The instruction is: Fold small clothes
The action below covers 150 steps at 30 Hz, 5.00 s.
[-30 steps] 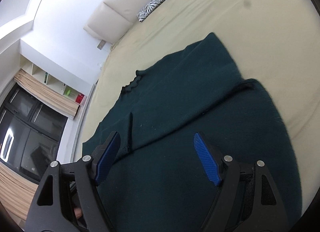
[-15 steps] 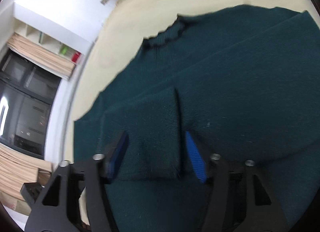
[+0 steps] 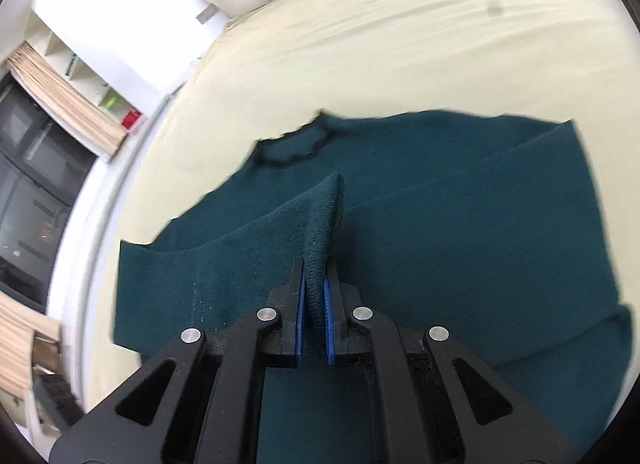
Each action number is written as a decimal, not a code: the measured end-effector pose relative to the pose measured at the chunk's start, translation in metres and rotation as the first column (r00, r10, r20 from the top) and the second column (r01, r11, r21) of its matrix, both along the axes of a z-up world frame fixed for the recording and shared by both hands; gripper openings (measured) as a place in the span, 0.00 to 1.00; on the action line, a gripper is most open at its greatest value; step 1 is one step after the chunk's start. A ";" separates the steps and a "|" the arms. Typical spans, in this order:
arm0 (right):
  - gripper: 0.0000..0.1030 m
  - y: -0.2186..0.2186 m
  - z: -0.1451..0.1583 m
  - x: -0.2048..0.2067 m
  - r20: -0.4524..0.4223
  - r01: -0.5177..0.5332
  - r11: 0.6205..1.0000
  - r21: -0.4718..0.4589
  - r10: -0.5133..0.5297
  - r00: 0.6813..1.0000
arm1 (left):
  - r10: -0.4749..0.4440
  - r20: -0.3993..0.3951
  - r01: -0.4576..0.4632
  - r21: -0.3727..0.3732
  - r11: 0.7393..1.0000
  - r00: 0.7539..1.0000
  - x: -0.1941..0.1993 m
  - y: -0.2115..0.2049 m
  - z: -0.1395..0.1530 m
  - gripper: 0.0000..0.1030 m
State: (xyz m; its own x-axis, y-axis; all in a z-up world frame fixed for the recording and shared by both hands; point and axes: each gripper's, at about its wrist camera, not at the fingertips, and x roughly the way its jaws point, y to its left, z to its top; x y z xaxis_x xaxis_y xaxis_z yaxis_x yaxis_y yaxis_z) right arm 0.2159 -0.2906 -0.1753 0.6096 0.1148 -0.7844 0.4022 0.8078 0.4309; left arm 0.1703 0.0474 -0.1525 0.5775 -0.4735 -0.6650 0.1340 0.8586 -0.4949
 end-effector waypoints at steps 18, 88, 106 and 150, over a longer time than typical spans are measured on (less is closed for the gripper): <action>0.09 -0.067 -0.039 -0.026 -0.007 0.088 0.994 0.064 -0.088 0.996 | -0.081 0.022 0.078 0.098 0.992 0.996 0.123 -0.040 0.029 0.29; 0.56 -0.022 -0.020 -0.420 -0.023 0.157 0.963 0.217 -0.156 0.987 | -0.236 -0.317 0.277 0.093 0.956 0.919 -0.166 0.083 -0.009 0.48; 0.08 -0.024 -0.028 -0.417 -0.104 0.128 0.958 0.259 -0.104 0.989 | -0.276 -0.327 0.318 0.079 0.945 0.904 -0.168 0.082 -0.001 0.06; 0.31 -0.199 -0.029 -0.022 0.049 0.299 0.932 0.206 -0.315 0.948 | -0.060 -0.269 -0.021 -0.287 0.958 0.961 0.187 0.007 0.005 0.70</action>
